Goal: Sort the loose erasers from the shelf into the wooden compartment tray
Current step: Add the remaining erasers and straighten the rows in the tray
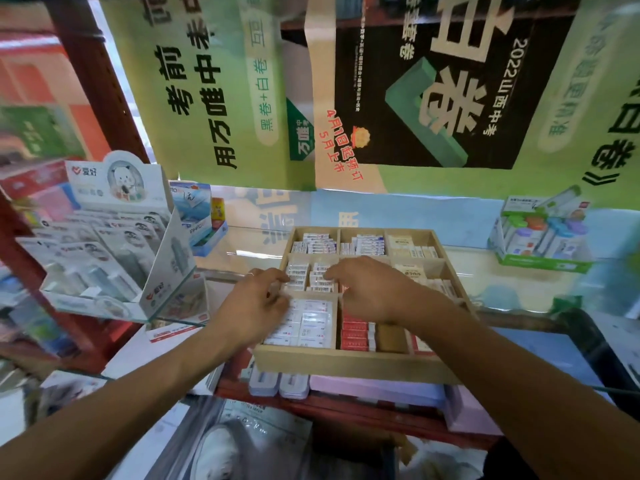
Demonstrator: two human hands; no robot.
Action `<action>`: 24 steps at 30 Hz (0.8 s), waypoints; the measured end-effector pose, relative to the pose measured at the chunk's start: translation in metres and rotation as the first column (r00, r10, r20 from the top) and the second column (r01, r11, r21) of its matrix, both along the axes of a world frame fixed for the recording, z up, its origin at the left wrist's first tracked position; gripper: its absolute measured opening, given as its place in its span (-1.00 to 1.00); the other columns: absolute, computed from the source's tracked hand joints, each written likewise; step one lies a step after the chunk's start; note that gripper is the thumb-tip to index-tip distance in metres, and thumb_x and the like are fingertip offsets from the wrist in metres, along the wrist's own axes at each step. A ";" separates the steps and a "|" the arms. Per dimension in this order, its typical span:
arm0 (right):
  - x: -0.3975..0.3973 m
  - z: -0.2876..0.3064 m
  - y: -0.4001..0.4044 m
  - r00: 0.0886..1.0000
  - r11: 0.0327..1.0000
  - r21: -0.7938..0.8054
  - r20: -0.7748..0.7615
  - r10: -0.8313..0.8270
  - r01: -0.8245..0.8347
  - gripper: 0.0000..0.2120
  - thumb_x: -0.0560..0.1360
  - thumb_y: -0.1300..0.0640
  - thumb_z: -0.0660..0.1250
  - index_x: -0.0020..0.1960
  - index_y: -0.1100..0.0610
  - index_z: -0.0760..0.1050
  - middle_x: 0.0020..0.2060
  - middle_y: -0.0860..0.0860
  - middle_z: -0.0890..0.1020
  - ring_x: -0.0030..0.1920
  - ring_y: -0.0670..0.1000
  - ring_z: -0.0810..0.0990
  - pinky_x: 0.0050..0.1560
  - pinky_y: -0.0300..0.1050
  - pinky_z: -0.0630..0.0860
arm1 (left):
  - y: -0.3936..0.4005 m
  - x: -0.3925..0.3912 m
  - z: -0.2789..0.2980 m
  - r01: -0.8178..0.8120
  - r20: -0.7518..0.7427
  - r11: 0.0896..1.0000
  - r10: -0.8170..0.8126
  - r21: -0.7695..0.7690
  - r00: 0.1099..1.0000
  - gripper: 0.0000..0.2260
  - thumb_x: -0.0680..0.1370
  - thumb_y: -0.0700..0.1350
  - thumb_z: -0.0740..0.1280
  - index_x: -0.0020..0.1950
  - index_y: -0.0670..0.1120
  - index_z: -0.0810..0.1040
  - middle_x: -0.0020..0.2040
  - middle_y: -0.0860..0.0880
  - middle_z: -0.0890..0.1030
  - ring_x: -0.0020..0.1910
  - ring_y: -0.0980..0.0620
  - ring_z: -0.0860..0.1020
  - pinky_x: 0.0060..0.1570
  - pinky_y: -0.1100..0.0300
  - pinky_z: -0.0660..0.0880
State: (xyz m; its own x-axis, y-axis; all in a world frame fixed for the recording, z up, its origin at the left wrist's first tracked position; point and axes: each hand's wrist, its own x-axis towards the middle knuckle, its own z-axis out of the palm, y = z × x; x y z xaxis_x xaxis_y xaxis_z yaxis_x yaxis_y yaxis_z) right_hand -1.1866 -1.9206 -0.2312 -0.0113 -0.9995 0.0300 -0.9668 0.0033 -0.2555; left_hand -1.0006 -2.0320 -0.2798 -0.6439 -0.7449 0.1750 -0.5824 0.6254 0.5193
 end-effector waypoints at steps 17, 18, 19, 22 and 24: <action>-0.060 -0.038 0.110 0.967 0.956 -0.157 0.101 -0.235 0.249 -0.69 0.56 0.03 0.25 0.28 0.05 0.49 0.23 -0.04 0.48 0.22 -0.06 0.39 0.22 -0.19 0.34 | 0.048 -0.045 0.012 0.275 0.106 0.948 -0.260 -0.163 0.960 -0.69 0.51 0.15 0.24 0.15 0.05 0.57 0.11 0.07 0.56 0.12 0.07 0.50 0.17 0.07 0.46; -0.063 -0.039 0.110 0.965 0.954 -0.161 0.102 -0.240 0.254 -0.67 0.56 0.02 0.25 0.30 0.05 0.48 0.26 -0.04 0.46 0.26 -0.05 0.36 0.26 -0.19 0.32 | 0.053 -0.052 0.012 0.293 0.132 0.939 -0.272 -0.179 0.953 -0.67 0.51 0.16 0.25 0.17 0.04 0.56 0.13 0.06 0.55 0.13 0.06 0.50 0.18 0.10 0.45; -0.066 -0.041 0.110 0.959 0.947 -0.165 0.115 -0.258 0.274 -0.65 0.56 0.01 0.25 0.32 0.06 0.46 0.29 -0.02 0.43 0.29 -0.03 0.34 0.31 -0.16 0.31 | 0.058 -0.056 0.012 0.313 0.161 0.930 -0.285 -0.192 0.945 -0.64 0.51 0.18 0.24 0.20 0.03 0.55 0.15 0.05 0.55 0.15 0.03 0.49 0.19 0.12 0.44; -0.074 -0.043 0.109 0.925 0.910 -0.181 0.149 -0.349 0.373 -0.62 0.58 0.01 0.21 0.37 0.07 0.38 0.39 0.01 0.35 0.39 0.03 0.26 0.40 -0.06 0.25 | 0.073 -0.060 0.004 0.362 0.257 0.901 -0.300 -0.240 0.919 -0.55 0.52 0.28 0.18 0.27 0.06 0.52 0.27 -0.03 0.50 0.27 -0.05 0.45 0.27 0.01 0.40; -0.079 -0.045 0.106 0.917 0.904 -0.168 0.134 -0.375 0.394 -0.63 0.59 0.02 0.19 0.38 0.06 0.37 0.41 0.03 0.34 0.41 0.05 0.23 0.42 -0.04 0.22 | 0.075 -0.058 0.000 0.386 0.307 0.885 -0.303 -0.261 0.902 -0.54 0.55 0.30 0.12 0.31 0.09 0.48 0.33 -0.07 0.46 0.34 -0.12 0.41 0.31 -0.07 0.36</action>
State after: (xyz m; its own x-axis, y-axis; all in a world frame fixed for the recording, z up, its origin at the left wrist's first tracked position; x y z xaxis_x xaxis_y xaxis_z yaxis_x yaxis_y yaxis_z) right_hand -1.2655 -1.8148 -0.2766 -0.4059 -0.8928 0.1952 -0.8705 0.3127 -0.3801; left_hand -1.0581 -1.9567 -0.2799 -0.9022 -0.4019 0.1569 -0.3838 0.9137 0.1335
